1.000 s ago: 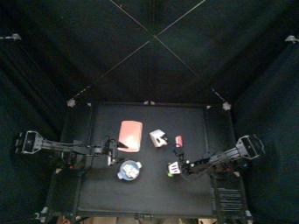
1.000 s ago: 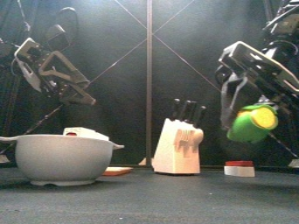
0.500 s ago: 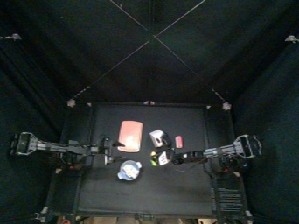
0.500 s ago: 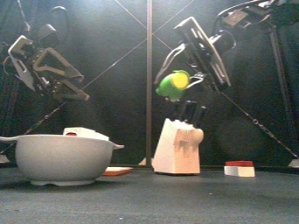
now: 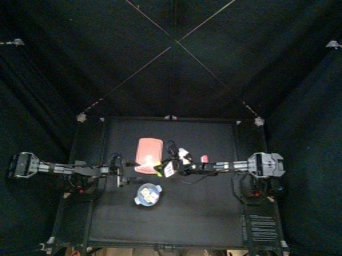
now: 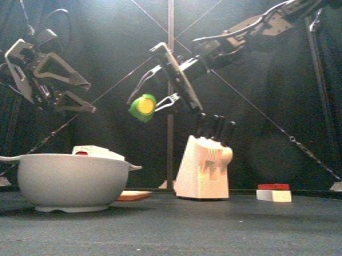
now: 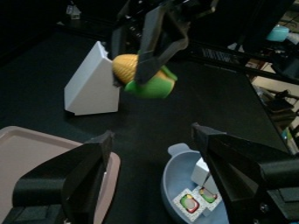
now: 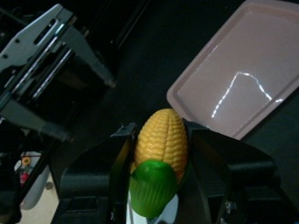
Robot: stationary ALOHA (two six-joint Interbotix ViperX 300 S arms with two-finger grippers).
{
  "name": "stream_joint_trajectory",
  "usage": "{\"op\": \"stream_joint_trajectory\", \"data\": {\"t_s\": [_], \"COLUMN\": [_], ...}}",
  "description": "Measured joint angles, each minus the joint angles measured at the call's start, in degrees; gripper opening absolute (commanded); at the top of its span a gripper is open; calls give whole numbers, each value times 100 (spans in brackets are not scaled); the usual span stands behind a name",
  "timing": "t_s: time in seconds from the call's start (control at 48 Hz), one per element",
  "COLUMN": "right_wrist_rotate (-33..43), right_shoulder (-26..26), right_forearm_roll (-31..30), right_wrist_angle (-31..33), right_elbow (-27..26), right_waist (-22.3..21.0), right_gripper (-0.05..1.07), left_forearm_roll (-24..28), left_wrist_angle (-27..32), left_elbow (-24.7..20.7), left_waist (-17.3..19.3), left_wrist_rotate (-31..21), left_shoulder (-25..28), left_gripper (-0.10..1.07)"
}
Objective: Put corn on plat
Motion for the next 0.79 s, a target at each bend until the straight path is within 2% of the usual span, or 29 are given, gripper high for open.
{"op": "stream_joint_trajectory", "data": {"t_s": [0.188, 0.375, 0.792], "right_wrist_rotate": [0, 0, -9], "right_shoulder": [650, 1099, 1415], "right_forearm_roll": [-132, -141, -141], "right_wrist_angle": [-105, -114, 0], "right_elbow": [-615, -949, -1143], "right_waist": [-281, -466, -536], "right_gripper": [75, 76, 76], "left_forearm_roll": [0, 0, 0], "left_wrist_angle": [0, 0, 0], "left_elbow": [-9, 18, 35], "left_waist": [0, -9, -9], "left_wrist_rotate": [0, -9, 0], "left_shoulder": [-9, 0, -9], "left_gripper": [104, 104, 103]}}
